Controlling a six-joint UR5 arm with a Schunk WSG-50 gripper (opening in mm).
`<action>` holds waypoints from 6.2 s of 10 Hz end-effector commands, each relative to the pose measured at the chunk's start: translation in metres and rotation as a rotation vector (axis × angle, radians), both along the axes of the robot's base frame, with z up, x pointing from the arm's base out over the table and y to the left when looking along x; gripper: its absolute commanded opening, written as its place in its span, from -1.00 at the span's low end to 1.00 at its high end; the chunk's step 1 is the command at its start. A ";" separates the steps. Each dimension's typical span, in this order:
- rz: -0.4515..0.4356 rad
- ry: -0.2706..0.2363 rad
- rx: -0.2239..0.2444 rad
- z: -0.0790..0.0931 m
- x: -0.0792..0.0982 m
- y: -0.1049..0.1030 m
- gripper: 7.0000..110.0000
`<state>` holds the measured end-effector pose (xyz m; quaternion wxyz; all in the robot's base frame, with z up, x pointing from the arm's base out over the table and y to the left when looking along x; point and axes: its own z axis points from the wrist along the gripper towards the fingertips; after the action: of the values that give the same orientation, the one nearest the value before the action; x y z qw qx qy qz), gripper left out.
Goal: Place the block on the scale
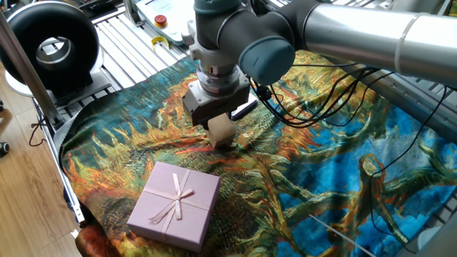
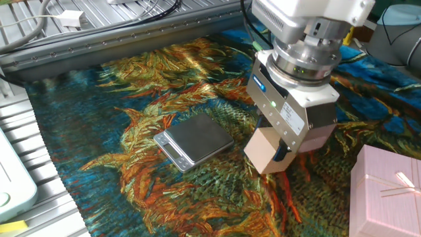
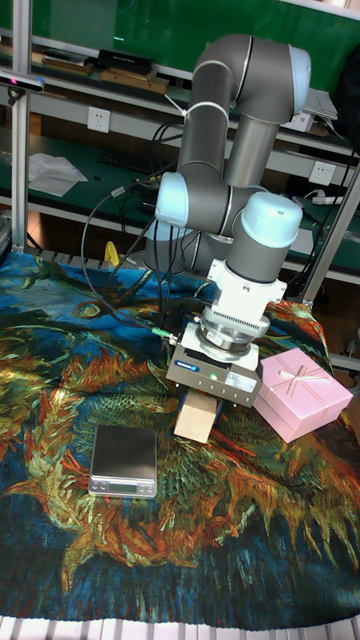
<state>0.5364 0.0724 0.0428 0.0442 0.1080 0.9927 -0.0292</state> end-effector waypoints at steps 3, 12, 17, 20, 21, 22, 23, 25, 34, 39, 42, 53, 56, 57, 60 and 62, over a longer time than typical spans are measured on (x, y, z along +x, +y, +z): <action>-0.011 -0.057 0.006 -0.004 0.016 -0.001 -1.00; 0.063 -0.105 0.071 -0.012 0.028 0.017 -0.71; 0.129 -0.099 0.081 -0.016 0.023 0.015 0.15; 0.219 -0.061 0.086 -0.021 0.009 0.019 0.15; 0.225 -0.054 0.082 -0.022 0.006 0.018 0.15; 0.218 -0.050 0.082 -0.023 0.003 0.017 0.15; 0.183 -0.037 0.085 -0.023 0.000 0.016 0.15; 0.111 0.014 0.092 -0.022 -0.008 0.013 0.15; 0.071 0.028 0.093 -0.022 0.011 0.019 0.15; 0.027 0.042 0.118 -0.028 0.004 0.022 -0.28; 0.022 0.050 0.129 -0.028 0.002 0.016 -1.00; -0.045 0.049 0.074 0.003 0.007 0.016 -1.00; -0.035 0.039 0.084 0.017 0.014 0.010 -1.00; -0.030 0.032 0.086 0.019 0.018 0.007 -1.00; -0.023 0.033 0.082 0.036 0.021 -0.005 -1.00; -0.009 0.032 0.078 0.047 0.026 -0.019 -1.00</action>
<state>0.5566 0.0657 0.0744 0.0227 0.1166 0.9929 0.0026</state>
